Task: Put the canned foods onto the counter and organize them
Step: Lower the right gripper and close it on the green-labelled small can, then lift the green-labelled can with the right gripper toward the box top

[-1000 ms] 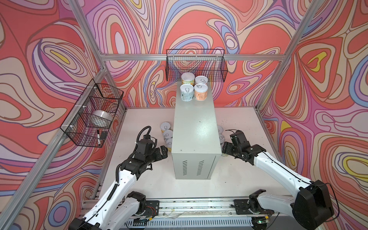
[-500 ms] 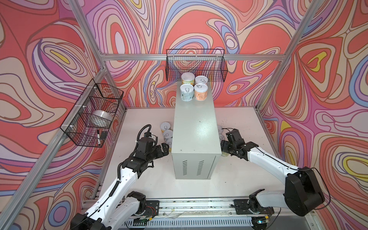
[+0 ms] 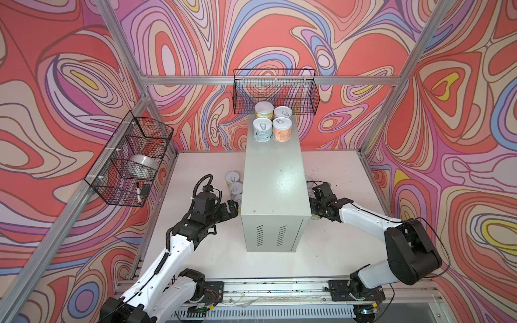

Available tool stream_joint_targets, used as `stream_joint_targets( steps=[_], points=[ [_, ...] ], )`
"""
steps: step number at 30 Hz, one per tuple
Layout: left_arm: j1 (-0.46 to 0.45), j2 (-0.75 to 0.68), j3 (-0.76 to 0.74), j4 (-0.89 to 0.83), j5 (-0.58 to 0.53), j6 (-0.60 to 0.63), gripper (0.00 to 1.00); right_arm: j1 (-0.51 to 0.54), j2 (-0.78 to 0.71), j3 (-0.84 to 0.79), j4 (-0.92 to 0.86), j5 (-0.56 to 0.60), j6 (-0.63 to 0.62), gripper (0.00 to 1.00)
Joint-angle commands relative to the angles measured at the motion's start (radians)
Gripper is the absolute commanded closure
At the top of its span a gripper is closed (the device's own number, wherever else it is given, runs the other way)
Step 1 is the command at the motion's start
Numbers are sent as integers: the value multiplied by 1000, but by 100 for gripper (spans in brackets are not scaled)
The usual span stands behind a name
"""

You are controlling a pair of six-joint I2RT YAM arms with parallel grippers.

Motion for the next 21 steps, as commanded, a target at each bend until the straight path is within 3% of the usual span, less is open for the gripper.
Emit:
stream_joint_targets(
  steps=[1,21],
  points=[
    [-4,7,-9,32,6,-5,0,-6,38,18,21,24,4,13],
    [-3,20,-7,47,1,5,1,-5,170,45,37,2,25,28]
  ],
)
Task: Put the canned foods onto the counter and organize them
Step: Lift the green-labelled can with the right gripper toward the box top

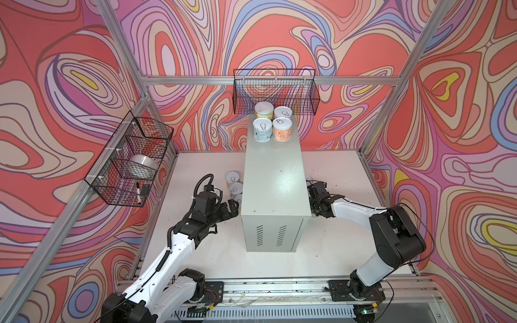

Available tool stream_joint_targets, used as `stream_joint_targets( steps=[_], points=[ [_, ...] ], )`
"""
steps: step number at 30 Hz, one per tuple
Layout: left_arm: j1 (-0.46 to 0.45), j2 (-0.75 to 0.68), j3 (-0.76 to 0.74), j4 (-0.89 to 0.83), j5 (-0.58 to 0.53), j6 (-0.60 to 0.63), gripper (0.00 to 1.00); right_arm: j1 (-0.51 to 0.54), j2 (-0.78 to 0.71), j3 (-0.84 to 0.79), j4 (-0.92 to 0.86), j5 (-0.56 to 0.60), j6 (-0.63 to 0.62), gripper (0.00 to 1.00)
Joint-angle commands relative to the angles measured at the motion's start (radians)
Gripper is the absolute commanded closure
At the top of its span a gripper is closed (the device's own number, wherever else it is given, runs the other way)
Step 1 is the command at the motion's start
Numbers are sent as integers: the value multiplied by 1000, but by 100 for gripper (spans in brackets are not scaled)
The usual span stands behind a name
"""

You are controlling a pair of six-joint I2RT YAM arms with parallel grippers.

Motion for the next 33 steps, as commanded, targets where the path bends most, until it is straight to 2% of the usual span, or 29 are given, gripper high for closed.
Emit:
stream_joint_targets(
  steps=[1,2,6,8,11,12,24,33],
  points=[
    [-5,1,-3,22,-2,5,1,-4,34,-22,13,-49,22,29],
    [-3,4,0,22,-1,5,1,-4,31,-29,16,-51,23,31],
    [-5,5,1,22,0,4,2,-6,21,-42,6,-60,25,48],
    [-5,1,1,23,-2,3,2,-4,1,-49,-1,-59,28,63],
    [-5,1,10,15,0,5,2,-5,-46,-57,-20,-55,33,93],
    [-4,3,13,14,-1,7,2,-4,-64,-60,-31,-53,32,98],
    [-5,-7,74,-58,-15,21,2,-4,-282,-4,-238,-63,-28,100],
    [-4,-13,132,-127,-19,42,2,-4,-426,242,-473,-64,-117,100]
  ],
)
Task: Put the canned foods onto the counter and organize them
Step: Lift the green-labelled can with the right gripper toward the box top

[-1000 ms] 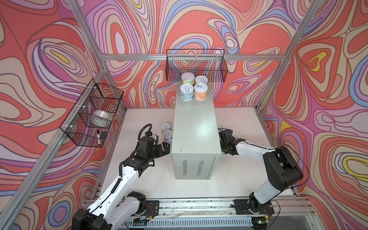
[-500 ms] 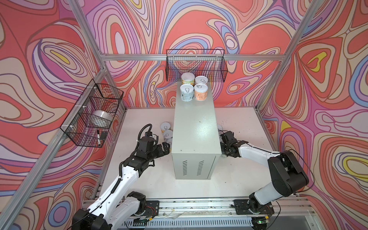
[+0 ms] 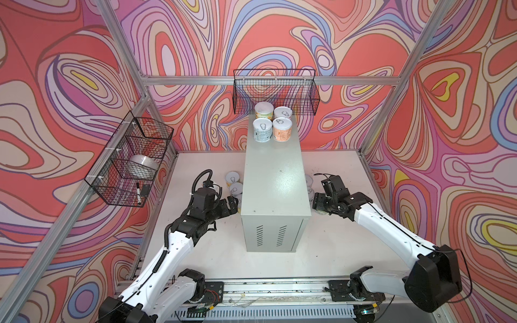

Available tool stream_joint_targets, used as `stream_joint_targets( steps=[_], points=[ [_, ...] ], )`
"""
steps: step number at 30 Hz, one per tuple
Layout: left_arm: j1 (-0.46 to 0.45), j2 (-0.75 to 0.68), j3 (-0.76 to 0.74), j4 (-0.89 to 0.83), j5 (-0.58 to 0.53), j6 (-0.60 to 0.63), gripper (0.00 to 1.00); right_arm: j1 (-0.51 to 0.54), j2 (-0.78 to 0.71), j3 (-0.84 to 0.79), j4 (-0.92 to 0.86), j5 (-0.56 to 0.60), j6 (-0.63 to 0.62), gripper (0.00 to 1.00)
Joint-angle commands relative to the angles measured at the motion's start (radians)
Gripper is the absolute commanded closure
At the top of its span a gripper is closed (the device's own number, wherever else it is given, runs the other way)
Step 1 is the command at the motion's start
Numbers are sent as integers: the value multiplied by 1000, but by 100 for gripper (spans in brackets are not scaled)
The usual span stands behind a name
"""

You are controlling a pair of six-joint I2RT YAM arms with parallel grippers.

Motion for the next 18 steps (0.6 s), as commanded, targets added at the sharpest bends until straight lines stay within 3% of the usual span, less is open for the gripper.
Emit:
stream_joint_targets(
  steps=[1,10,18],
  points=[
    [-5,-22,43,-67,-11,16,2,-3,-46,135,-99,8,-69,100],
    [0,-31,184,-244,-25,116,0,-2,26,588,-318,-12,-197,100],
    [16,13,342,-339,17,194,0,-3,112,834,-373,-33,-261,100]
  ],
)
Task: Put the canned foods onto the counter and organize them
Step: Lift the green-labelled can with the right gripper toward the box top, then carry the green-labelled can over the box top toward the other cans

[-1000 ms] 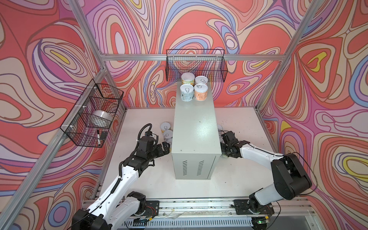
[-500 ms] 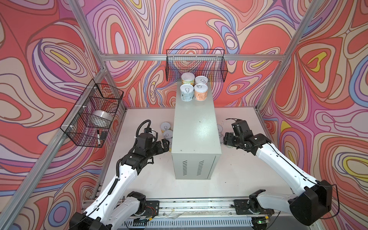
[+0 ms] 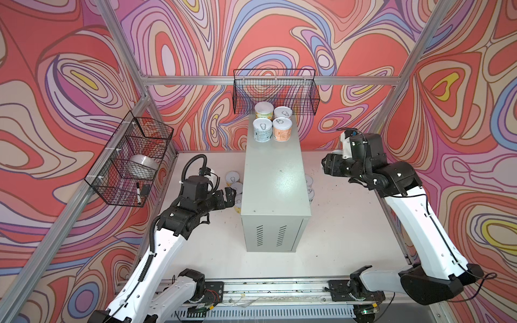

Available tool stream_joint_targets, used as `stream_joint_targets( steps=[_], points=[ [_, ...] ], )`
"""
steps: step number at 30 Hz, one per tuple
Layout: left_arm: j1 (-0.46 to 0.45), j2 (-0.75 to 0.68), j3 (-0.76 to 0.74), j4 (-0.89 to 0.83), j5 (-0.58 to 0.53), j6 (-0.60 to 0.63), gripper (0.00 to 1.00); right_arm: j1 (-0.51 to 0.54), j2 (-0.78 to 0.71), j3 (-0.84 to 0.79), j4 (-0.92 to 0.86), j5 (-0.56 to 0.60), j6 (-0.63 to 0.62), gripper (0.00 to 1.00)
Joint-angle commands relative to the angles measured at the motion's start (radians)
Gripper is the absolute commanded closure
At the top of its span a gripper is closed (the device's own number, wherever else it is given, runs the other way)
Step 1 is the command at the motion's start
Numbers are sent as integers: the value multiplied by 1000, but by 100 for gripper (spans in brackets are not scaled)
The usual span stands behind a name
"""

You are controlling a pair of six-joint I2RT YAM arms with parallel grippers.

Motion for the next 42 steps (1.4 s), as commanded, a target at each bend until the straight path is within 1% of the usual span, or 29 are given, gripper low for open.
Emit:
stream_joint_targets(
  steps=[1,6,8,11,15,18,23,28,32,37,42],
  points=[
    [9,11,49,-83,14,51,0,-2,30,80,-12,-20,-46,100],
    [14,15,70,-88,9,61,0,14,69,188,-24,-37,-65,100],
    [18,21,69,-84,19,59,0,40,90,242,-37,-22,-75,100],
    [21,27,74,-78,36,56,0,117,143,334,-68,25,-92,100],
    [25,21,74,-61,45,58,0,170,200,429,-81,32,-91,100],
    [30,29,70,-50,57,56,0,224,226,470,-70,54,-90,100],
    [32,32,78,-51,62,59,0,292,261,491,-38,81,-87,100],
    [33,27,88,-55,59,60,0,301,343,572,-63,120,-77,100],
    [33,28,81,-53,58,60,0,314,406,641,-66,93,-75,100],
    [34,29,74,-46,56,59,0,339,542,795,-131,106,-84,100],
    [36,27,61,-36,58,57,0,348,602,857,-161,96,-77,100]
  ],
)
